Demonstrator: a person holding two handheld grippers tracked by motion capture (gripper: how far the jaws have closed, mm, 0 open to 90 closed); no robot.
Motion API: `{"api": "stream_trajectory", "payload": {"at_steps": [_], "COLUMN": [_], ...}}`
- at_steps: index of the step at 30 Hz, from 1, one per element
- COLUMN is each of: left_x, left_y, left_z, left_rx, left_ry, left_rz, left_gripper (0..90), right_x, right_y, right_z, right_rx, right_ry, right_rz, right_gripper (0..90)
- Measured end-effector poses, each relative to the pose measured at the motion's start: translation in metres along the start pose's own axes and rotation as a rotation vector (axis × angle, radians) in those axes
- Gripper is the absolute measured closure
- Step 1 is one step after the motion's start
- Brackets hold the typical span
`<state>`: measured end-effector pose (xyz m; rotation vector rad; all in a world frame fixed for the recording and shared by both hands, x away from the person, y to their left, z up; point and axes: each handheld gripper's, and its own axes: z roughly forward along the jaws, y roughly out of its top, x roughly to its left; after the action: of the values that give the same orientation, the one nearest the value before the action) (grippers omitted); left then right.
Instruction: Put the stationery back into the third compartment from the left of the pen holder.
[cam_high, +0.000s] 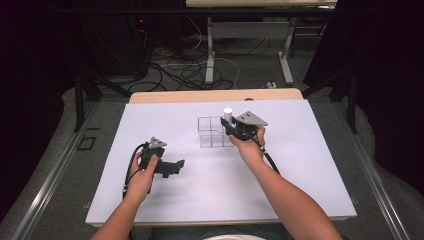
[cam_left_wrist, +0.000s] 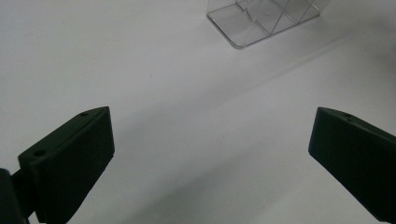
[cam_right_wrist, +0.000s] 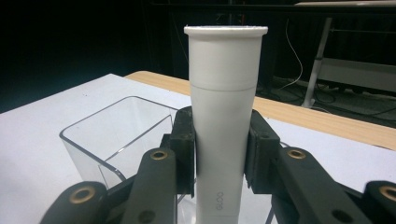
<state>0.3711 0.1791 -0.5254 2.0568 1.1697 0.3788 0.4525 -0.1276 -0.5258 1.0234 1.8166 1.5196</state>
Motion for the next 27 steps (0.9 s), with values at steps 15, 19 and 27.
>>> {"api": "stream_trajectory", "payload": {"at_steps": [15,19,27], "left_x": [0.0003,0.0002,0.0007], "left_y": [-0.0001,-0.0003,-0.0002], "left_z": [-0.0002,-0.0001,-0.0003], "left_rx": [0.001,0.004,0.004], "left_ry": [0.002,0.001,0.004], "left_rz": [-0.005,-0.007,-0.003], "left_gripper": [0.3,0.3,0.3], "right_x": [-0.0014,-0.0022,-0.0016], "right_y": [-0.0046,-0.0043,-0.0013], "right_z": [0.0034,0.0032,0.0003], "right_rx": [0.027,0.029,0.033], "right_ry": [-0.007,-0.005,0.028], "right_rz": [-0.005,-0.008,0.003], "right_gripper": [69.0,68.9,53.4]}}
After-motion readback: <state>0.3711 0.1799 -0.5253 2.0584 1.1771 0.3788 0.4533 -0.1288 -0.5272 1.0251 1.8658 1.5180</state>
